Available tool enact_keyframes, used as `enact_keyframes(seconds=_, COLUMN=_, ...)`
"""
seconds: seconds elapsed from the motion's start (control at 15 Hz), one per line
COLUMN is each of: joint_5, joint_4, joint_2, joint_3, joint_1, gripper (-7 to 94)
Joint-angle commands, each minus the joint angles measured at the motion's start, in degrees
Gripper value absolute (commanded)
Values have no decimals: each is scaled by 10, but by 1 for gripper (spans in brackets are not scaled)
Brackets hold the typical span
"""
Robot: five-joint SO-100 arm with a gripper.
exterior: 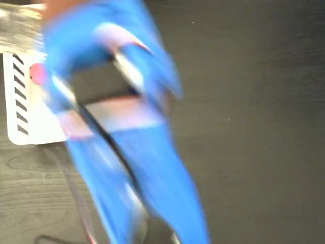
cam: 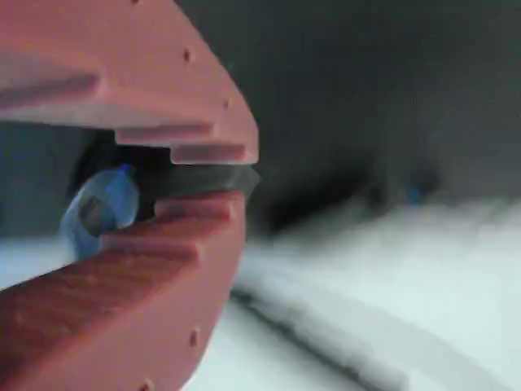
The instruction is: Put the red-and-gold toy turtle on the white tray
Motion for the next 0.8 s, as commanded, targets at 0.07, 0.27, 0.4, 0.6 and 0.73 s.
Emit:
enact_keyframes(seconds=0.07, joint_5=-20, joint_4=-92, joint_2=214, joint_3=237, joint_1=44, gripper=0)
enact_keyframes(seconds=0.27, joint_5=-22, joint_4=-170, joint_2=358, joint_3=494, joint_1=53, gripper=0)
enact_keyframes(seconds=0.4, joint_5=-12, joint_4=-219, joint_2=478, joint_3=694, joint_1=52, gripper=0)
enact_keyframes(seconds=0.6, joint_5=-13, joint_4=-240, joint_2=658, joint_3=930, joint_1=31, gripper=0)
enact_keyframes(seconds=0.73, joint_5=-16, joint_4=-223, joint_2=735, joint_3=1016, joint_1=26, gripper=0)
